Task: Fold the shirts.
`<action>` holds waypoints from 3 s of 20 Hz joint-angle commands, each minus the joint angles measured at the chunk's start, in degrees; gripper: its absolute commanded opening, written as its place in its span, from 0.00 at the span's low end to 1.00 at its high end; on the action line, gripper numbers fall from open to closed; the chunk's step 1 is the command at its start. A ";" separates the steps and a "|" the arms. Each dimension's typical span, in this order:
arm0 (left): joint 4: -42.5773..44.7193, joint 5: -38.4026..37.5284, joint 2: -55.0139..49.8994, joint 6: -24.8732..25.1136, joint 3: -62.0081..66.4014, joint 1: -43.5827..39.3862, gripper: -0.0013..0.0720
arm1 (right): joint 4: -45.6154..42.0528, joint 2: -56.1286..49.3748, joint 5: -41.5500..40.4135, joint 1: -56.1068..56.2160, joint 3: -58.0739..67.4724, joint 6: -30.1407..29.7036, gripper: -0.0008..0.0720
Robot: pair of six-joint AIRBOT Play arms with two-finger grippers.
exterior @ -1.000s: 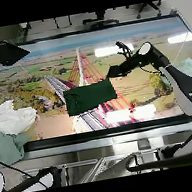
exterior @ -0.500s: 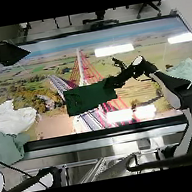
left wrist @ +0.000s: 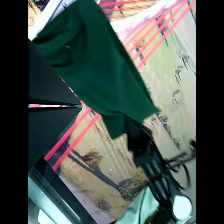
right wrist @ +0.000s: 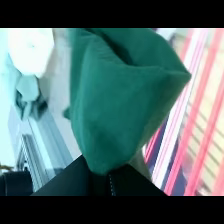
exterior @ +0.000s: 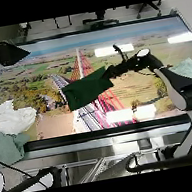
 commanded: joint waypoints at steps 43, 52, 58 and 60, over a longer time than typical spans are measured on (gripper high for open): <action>0.07 -3.76 2.25 0.20 -1.53 0.07 0.04 | -38.45 38.80 2.84 -49.70 -5.68 35.78 0.13; 0.22 6.78 28.89 4.76 -48.72 0.07 0.04 | -42.01 45.09 -0.85 -12.76 -22.62 31.19 0.04; 0.17 10.45 40.24 6.69 -68.11 0.07 0.04 | -47.45 52.06 -9.16 2.67 -37.09 33.97 0.04; 0.17 10.67 42.16 6.69 -70.10 0.07 0.04 | -47.45 52.11 -9.16 2.64 -37.11 33.97 0.04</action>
